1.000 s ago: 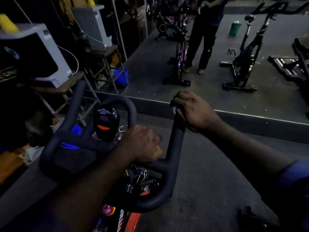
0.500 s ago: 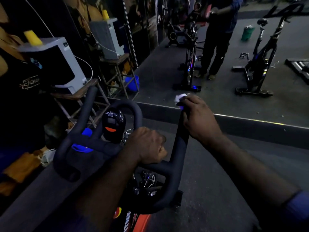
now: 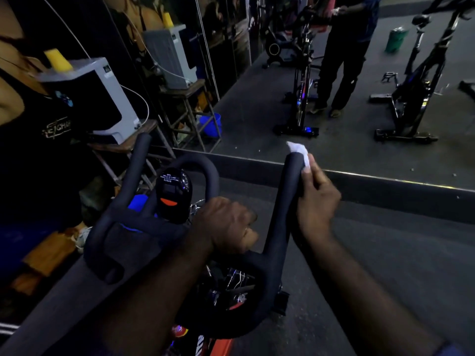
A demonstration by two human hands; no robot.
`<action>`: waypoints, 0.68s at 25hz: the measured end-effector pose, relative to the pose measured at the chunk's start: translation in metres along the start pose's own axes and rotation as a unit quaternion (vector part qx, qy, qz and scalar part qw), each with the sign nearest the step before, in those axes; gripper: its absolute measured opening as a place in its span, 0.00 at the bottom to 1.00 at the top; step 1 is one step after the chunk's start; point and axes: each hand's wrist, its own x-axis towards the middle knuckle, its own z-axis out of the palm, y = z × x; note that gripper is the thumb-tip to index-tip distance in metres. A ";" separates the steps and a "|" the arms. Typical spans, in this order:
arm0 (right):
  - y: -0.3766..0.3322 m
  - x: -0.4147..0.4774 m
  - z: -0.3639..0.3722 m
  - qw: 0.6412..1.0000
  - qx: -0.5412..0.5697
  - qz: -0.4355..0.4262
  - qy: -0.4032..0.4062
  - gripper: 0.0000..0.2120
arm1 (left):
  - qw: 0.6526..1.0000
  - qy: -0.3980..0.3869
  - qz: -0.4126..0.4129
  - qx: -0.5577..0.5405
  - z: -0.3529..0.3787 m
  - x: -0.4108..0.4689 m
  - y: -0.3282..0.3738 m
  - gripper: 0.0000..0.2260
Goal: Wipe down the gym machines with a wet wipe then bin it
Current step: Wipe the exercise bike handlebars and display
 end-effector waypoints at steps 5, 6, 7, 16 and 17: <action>0.025 -0.075 -0.079 0.956 -0.244 -0.086 -0.136 0.12 | 1.000 0.001 0.013 0.022 0.003 0.001 -0.001 0.13; 0.019 -0.070 -0.083 0.955 -0.247 -0.098 -0.130 0.12 | 1.000 -0.003 0.013 0.021 0.002 0.001 -0.001 0.11; 0.011 -0.055 -0.080 0.954 -0.250 -0.127 -0.107 0.11 | 1.000 -0.009 0.012 0.022 0.001 0.001 -0.001 0.11; 0.017 -0.065 -0.073 0.906 -0.309 -0.262 -0.118 0.14 | 0.999 -0.010 0.014 0.034 0.002 0.001 0.000 0.12; 0.018 -0.079 -0.082 0.899 -0.318 -0.271 -0.134 0.16 | 0.999 -0.009 0.016 0.035 0.002 0.002 0.000 0.12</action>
